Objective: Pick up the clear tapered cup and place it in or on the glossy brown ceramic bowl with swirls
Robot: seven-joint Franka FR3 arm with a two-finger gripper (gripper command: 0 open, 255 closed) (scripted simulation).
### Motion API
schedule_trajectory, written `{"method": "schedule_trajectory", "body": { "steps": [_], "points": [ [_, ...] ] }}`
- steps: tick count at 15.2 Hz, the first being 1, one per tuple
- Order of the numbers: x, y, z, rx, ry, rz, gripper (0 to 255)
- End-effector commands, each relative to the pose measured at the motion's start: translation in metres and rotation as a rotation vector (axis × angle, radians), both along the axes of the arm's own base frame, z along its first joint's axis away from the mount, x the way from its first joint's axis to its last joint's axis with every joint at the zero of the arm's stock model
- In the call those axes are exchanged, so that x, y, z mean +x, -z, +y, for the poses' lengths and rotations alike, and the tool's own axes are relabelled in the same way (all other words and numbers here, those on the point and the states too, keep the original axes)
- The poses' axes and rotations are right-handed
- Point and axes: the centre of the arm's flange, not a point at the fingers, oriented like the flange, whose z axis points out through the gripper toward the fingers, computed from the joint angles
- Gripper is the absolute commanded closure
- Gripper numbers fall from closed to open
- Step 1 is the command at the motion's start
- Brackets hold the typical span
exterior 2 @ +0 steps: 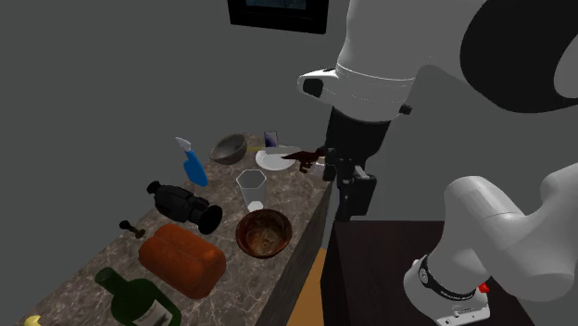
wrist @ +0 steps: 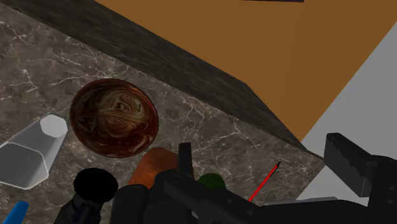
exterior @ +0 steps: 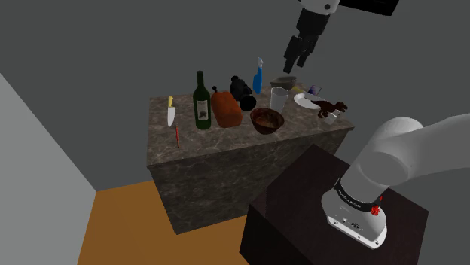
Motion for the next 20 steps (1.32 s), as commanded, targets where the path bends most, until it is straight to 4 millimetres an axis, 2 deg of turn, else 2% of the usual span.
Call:
{"method": "schedule_trajectory", "body": {
  "steps": [1,20],
  "points": [
    [0.000,0.000,0.000,0.000,0.000,0.000,0],
    [0.107,0.133,-0.188,0.021,0.018,0.025,0]
  ]
}}
